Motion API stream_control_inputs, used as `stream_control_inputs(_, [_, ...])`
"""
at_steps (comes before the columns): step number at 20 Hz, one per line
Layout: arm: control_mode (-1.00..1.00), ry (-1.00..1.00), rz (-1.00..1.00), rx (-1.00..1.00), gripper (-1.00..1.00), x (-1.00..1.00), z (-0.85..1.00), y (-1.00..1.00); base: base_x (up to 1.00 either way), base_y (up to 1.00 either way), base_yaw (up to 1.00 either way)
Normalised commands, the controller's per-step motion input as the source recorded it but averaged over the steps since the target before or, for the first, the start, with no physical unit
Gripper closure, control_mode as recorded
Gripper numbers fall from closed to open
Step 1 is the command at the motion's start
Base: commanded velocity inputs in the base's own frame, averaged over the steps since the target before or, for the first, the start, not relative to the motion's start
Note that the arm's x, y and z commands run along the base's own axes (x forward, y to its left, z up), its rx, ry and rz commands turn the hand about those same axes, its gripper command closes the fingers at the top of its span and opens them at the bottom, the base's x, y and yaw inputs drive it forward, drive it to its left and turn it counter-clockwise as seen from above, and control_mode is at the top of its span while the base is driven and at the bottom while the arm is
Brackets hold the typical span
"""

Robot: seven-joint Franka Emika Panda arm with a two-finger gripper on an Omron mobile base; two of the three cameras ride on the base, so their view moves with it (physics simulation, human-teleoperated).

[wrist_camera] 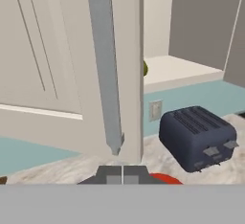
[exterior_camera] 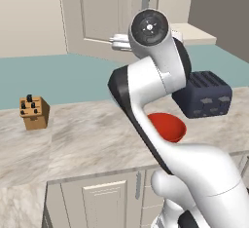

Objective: Open the cabinet. Pick the pear and mango from the cabinet and place them into the bowl. Then close the cabinet.

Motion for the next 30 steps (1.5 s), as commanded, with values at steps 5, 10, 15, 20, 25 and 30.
stream_control_inputs(5, [-1.0,0.01,0.18,0.11,1.0,0.0,0.0,-0.4,0.0,0.0,0.0])
stream_control_inputs(10, [-1.0,0.04,0.18,0.16,1.0,0.0,0.0,-0.4,0.0,0.0,0.0])
stream_control_inputs(15, [-1.0,0.11,0.19,0.15,1.0,0.2,-0.09,-0.24,0.0,0.0,0.0])
stream_control_inputs(20, [-1.0,0.09,0.25,0.17,1.0,0.42,-0.12,-0.21,0.0,0.0,0.0])
stream_control_inputs(25, [-1.0,0.02,0.26,0.14,1.0,0.46,-0.03,-0.22,0.0,0.0,0.0])
stream_control_inputs(30, [-1.0,0.0,0.23,0.04,1.0,0.46,-0.06,-0.03,0.0,0.0,0.0])
